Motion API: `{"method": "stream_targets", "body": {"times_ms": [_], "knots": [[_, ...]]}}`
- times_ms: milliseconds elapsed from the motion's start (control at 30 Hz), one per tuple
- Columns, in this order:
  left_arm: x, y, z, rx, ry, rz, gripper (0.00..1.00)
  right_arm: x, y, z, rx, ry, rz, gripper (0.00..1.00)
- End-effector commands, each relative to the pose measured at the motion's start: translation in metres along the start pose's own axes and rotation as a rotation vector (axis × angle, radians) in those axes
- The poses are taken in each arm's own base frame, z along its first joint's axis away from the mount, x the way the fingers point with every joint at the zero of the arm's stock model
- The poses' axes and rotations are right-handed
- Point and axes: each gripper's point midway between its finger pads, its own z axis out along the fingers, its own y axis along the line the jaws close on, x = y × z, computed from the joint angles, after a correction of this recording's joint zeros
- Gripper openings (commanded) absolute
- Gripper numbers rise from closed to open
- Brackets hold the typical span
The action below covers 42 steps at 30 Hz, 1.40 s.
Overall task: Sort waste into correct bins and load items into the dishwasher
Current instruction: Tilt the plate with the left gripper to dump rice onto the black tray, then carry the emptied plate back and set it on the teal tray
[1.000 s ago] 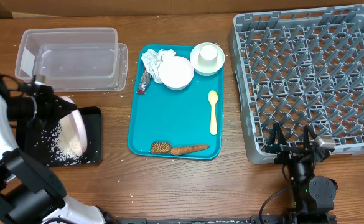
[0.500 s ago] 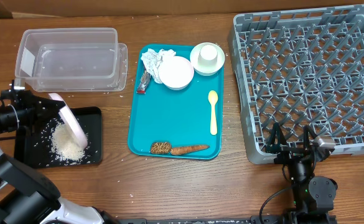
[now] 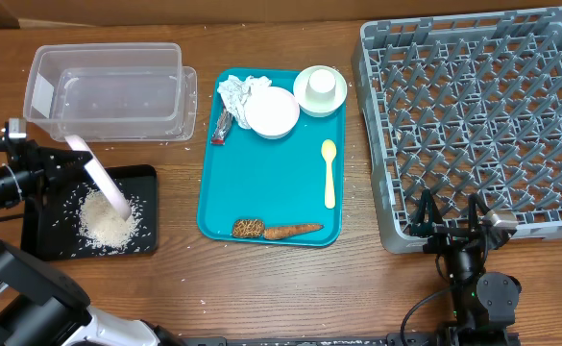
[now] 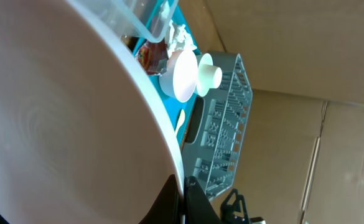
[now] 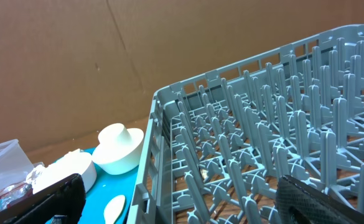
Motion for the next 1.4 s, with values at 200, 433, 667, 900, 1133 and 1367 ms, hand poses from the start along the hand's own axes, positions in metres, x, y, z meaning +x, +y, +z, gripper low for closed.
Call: {"method": "stream_targets", "body": {"times_ms": [200, 433, 667, 900, 1133, 1367], "knots": [[0.012, -0.018, -0.008, 0.061, -0.009, 0.093, 0.04, 0.001, 0.001, 0.0, -0.007, -0.006, -0.006, 1.0], [0.007, -0.015, -0.009, 0.063, -0.025, 0.07, 0.04, 0.001, 0.001, 0.0, -0.007, -0.006, -0.006, 1.0], [0.009, -0.022, -0.007, 0.089, -0.018, 0.097, 0.04, 0.001, 0.001, 0.0, -0.007, -0.006, -0.006, 1.0], [0.022, -0.036, -0.005, 0.106, 0.004, 0.136, 0.04, 0.001, 0.001, 0.0, -0.007, -0.006, -0.006, 1.0], [0.044, -0.06, 0.004, 0.087, 0.042, 0.236, 0.04, 0.001, 0.001, 0.0, -0.007, -0.006, -0.006, 1.0], [0.104, -0.106, 0.051, 0.083, 0.235, 0.468, 0.04, 0.001, 0.001, 0.0, -0.007, -0.006, -0.006, 1.0]]}}
